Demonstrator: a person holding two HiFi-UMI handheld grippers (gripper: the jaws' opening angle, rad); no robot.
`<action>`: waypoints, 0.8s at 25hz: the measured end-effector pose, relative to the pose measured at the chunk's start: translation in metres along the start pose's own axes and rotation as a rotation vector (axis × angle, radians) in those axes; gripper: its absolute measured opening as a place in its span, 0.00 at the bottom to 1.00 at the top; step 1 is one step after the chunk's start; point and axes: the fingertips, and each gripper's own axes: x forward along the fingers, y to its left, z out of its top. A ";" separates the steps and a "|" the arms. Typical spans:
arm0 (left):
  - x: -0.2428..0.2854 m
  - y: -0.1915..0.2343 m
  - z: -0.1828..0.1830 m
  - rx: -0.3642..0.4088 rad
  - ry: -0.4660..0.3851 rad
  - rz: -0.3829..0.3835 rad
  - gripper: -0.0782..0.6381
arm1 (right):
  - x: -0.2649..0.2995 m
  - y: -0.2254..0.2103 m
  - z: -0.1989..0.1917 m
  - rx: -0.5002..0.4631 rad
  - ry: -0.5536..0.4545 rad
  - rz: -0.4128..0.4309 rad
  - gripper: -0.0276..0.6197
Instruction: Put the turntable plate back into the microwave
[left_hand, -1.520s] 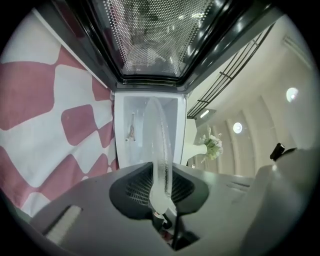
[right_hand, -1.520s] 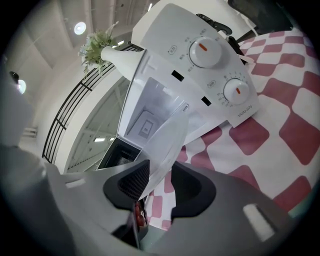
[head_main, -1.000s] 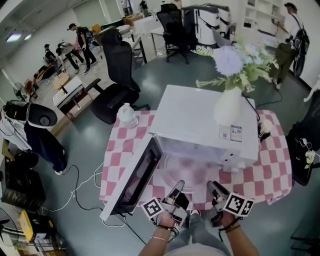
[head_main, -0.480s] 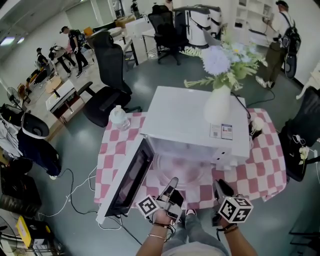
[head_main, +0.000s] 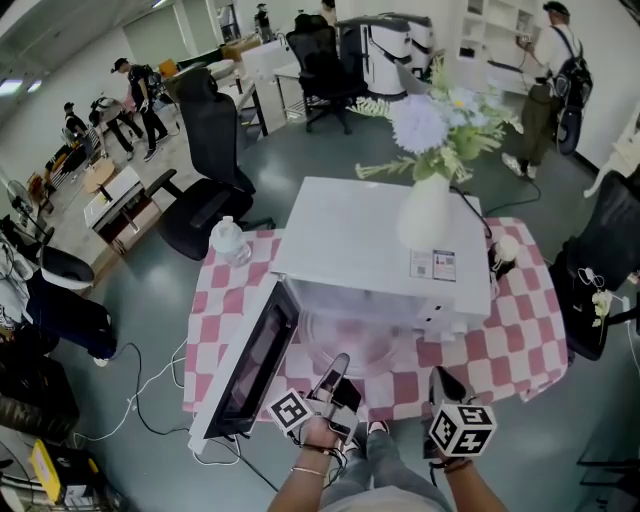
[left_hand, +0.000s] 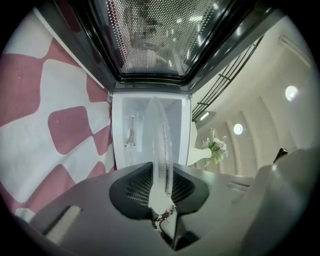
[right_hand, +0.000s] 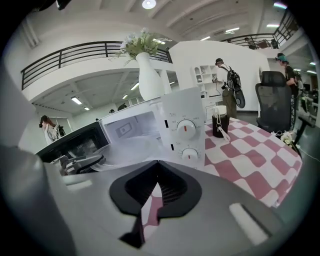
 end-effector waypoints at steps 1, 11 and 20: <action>0.002 0.001 0.000 0.002 0.003 0.003 0.18 | 0.000 -0.001 0.000 -0.001 -0.004 -0.005 0.06; 0.024 0.004 0.008 -0.006 0.005 -0.007 0.18 | 0.012 -0.012 -0.005 0.009 -0.007 -0.026 0.06; 0.050 0.000 0.021 0.009 -0.019 -0.031 0.18 | 0.031 -0.014 -0.012 0.004 0.005 -0.007 0.06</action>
